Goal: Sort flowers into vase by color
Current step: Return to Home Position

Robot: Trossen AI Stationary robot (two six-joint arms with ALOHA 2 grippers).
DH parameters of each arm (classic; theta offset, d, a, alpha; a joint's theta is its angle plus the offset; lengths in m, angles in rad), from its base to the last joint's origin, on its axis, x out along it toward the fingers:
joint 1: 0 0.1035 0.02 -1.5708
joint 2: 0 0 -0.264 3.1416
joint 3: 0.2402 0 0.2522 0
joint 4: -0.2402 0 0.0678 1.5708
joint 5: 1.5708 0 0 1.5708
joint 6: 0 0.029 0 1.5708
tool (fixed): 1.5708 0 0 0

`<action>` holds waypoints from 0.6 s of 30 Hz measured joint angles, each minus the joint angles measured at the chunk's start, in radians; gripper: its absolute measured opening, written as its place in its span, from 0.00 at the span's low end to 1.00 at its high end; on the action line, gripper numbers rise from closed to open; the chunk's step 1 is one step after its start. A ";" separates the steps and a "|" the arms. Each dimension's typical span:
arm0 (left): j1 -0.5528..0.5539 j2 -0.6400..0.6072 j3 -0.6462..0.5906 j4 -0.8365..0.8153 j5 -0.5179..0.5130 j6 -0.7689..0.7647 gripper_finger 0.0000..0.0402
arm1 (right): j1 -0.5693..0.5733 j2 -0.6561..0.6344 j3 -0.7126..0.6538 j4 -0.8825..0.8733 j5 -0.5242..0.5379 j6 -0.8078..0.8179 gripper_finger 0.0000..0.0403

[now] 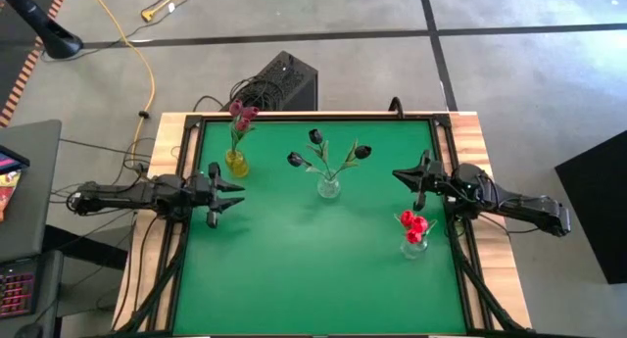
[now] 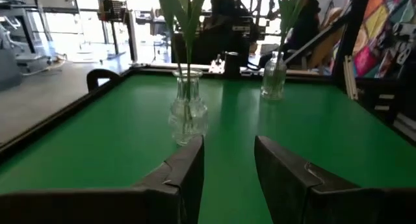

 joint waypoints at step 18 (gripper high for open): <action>0.000 0.002 0.001 -0.013 0.079 -0.017 0.31 | 0.001 0.000 0.000 0.000 0.001 0.000 0.12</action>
